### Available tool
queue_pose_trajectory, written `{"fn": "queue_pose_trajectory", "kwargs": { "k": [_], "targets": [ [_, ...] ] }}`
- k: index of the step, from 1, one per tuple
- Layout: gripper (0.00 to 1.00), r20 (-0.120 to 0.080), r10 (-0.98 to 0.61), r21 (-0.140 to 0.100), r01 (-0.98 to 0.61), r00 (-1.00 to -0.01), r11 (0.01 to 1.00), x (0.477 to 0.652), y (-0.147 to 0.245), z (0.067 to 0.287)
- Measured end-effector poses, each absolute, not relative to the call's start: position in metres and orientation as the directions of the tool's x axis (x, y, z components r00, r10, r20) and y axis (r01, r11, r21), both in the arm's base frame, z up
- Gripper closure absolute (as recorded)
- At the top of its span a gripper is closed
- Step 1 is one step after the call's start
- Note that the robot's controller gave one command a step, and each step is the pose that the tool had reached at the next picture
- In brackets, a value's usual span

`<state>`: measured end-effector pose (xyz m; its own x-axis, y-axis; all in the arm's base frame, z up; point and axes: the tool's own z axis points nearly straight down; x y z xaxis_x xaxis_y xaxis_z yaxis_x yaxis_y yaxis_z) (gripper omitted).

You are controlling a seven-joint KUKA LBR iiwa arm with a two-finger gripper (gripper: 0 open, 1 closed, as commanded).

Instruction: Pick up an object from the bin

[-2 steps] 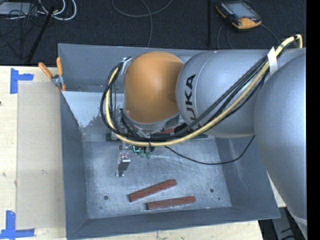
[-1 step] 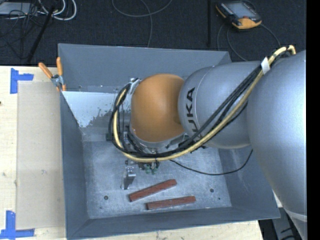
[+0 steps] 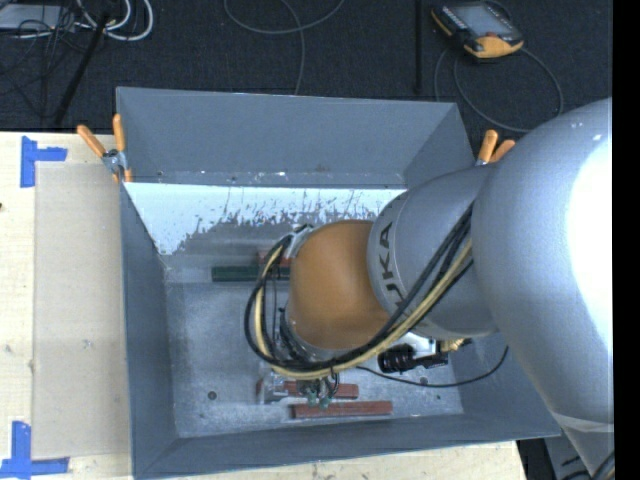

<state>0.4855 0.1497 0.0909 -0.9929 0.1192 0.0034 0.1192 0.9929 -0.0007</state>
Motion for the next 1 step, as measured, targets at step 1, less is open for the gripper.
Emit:
{"fn": "queue_pose_trajectory", "kwargs": {
  "k": [1],
  "targets": [
    [1.0, 0.003, 0.12, -0.001, 0.12, -0.993, 0.993, 0.4856, 0.1495, 0.0909]
  ]
}}
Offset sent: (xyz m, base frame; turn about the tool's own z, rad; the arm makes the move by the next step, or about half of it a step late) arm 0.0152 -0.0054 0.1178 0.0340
